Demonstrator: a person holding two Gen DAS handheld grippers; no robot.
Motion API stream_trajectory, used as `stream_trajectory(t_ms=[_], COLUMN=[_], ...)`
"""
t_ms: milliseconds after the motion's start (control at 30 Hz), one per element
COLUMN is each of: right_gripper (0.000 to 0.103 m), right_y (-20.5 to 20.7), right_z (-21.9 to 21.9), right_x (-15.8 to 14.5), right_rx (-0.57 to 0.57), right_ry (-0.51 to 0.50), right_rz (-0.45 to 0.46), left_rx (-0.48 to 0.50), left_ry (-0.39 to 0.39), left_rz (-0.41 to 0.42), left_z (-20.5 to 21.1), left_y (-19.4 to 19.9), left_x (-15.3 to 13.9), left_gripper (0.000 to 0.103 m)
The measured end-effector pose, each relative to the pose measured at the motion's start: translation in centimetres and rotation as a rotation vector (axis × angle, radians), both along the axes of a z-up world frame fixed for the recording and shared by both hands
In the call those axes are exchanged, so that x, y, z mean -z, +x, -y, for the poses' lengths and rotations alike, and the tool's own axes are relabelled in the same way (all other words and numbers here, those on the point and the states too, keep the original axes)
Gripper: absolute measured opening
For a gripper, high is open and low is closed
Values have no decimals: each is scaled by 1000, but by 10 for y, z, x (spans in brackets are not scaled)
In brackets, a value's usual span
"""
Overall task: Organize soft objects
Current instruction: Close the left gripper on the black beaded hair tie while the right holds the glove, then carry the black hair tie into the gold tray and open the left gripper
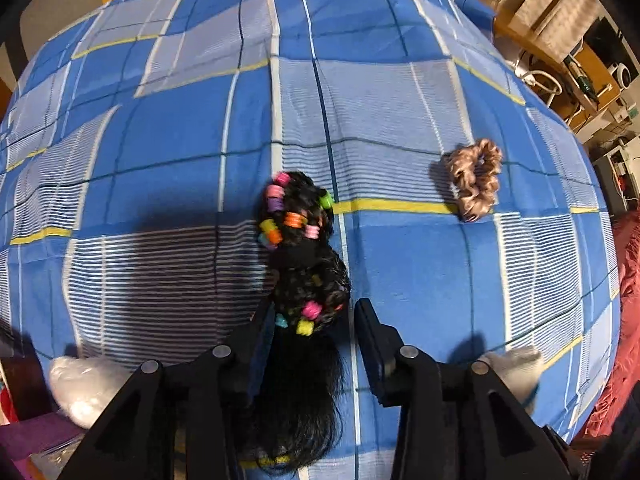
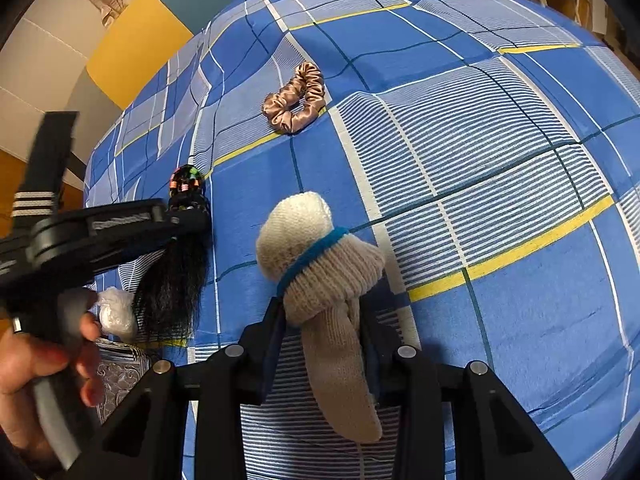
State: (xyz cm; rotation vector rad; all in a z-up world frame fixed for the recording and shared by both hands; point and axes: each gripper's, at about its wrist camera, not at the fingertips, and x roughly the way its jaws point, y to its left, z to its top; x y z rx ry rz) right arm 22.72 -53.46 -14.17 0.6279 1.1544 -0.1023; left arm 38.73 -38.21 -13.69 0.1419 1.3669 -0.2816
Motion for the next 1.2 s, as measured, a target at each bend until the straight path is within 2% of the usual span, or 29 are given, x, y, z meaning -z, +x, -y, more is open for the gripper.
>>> stream_trajectory(t_ms=[100,233,367,433,733,933,1200], right_gripper=[37,37,37,37,37,37,37], right_y=[1,1,1,1,0,0,-3], right_z=[0,0,-1,-2,-9,-10,-15], right_x=[1,1,2,2,2,2,1], right_rx=[-5,-7,-14,-20,-54,-73,-92], right_ry=[-3,-3,-15,-23,-68,-95,-142], right_rz=[-1,1,2,3,14,24,32], left_rx=[7,-21,-13,-19,32,45,-5], left_ry=[27,-19,-64,-108,-218,-317,-402], left_rz=[34,58,121,135,227,262,355], left_z=[1,-6,-10,-15,-41,-86,-191], left_y=[-4,-11,-23,-29,-67,-102,-132], left_x=[2,-12,-44,-62,-132,-179,-241], left_gripper=[32,26,23,23,22,22,22])
